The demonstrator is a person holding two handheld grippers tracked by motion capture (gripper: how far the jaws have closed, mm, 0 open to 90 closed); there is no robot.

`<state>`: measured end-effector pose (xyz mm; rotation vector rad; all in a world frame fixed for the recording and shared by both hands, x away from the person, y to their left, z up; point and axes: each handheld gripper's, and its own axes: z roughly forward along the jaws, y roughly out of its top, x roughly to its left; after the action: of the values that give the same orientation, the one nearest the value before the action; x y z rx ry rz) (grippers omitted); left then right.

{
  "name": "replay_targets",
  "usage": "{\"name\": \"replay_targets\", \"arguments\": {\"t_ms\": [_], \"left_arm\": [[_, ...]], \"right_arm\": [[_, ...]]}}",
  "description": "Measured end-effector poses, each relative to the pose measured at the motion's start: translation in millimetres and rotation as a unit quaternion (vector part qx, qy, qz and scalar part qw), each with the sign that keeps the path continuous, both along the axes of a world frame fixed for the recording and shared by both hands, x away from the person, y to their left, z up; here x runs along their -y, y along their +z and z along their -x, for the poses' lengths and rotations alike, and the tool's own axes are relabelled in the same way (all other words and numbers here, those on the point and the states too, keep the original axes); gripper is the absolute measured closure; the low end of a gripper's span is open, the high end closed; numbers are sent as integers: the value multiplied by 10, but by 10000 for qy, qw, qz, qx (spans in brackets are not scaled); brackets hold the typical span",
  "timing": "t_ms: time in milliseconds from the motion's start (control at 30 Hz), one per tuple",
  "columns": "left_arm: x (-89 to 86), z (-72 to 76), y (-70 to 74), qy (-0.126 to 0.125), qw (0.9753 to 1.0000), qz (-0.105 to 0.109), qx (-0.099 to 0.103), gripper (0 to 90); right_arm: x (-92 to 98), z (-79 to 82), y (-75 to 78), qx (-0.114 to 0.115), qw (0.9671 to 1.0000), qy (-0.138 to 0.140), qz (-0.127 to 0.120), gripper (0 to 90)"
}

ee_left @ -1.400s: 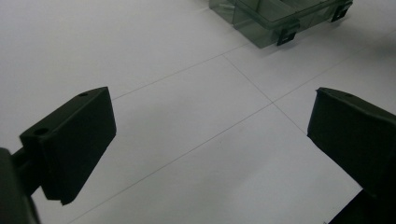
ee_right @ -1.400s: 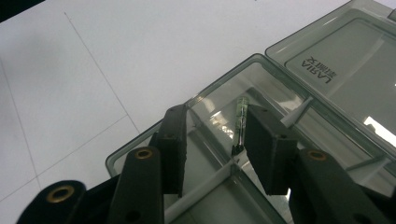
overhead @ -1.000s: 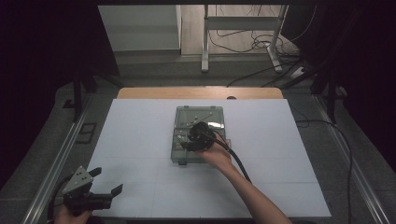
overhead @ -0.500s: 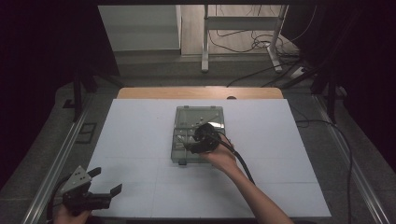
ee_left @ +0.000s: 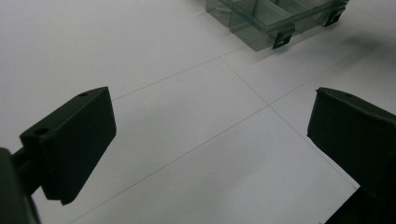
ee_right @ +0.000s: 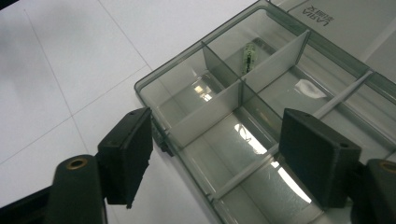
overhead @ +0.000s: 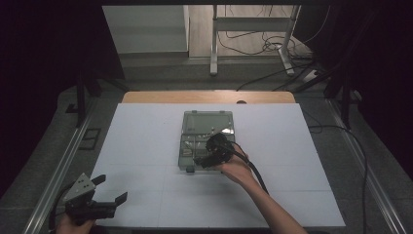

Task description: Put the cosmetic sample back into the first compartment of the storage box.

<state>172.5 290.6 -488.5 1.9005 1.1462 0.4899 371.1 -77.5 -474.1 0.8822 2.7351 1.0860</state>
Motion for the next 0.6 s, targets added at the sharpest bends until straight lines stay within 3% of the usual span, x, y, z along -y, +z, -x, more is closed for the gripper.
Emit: {"name": "replay_targets", "arguments": {"t_ms": [200, 600], "left_arm": [[2, 0, 0, 1, 10000, -4, 2, 17], [3, 1, 0, -5, 10000, 2, 14, 17]], "right_arm": [[44, 74, 18, -102, 9999, 50, -32, 202], [174, 203, 50, -36, 9999, 92, -28, 144]]}}
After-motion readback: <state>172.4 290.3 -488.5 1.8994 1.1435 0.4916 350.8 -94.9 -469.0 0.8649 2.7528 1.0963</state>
